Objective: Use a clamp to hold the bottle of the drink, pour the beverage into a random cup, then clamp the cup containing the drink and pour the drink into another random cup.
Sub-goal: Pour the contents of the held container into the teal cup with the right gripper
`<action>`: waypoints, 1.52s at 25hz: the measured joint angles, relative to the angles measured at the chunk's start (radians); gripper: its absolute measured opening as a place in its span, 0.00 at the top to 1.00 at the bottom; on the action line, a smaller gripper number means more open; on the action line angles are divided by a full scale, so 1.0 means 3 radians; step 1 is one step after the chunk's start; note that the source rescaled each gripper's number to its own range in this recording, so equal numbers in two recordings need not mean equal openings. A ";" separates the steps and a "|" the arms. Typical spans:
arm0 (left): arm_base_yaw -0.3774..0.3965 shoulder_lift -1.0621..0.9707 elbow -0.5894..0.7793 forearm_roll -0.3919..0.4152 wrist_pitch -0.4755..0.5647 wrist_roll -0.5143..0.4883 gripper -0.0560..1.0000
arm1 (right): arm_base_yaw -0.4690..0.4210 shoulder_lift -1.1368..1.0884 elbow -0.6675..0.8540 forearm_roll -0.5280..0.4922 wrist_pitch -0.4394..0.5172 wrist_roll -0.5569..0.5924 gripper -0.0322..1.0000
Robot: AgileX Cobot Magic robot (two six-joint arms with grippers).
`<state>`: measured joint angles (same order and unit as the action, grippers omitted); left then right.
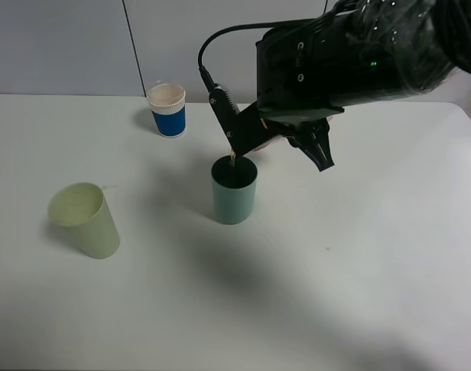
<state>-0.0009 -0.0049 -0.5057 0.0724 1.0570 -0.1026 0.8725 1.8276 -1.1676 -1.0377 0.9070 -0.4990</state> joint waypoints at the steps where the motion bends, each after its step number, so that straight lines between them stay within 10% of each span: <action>1: 0.0000 0.0000 0.0000 0.0000 0.0000 0.0000 0.11 | 0.0000 0.0000 0.0000 0.0000 0.0000 -0.0002 0.96; 38: 0.0000 0.0000 0.0000 0.0000 0.0000 0.0000 0.11 | 0.0037 0.0000 0.0000 -0.0100 0.0175 -0.0268 0.96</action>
<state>-0.0009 -0.0049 -0.5057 0.0724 1.0570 -0.1026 0.8837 1.8276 -1.1676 -1.0676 0.9594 -0.5795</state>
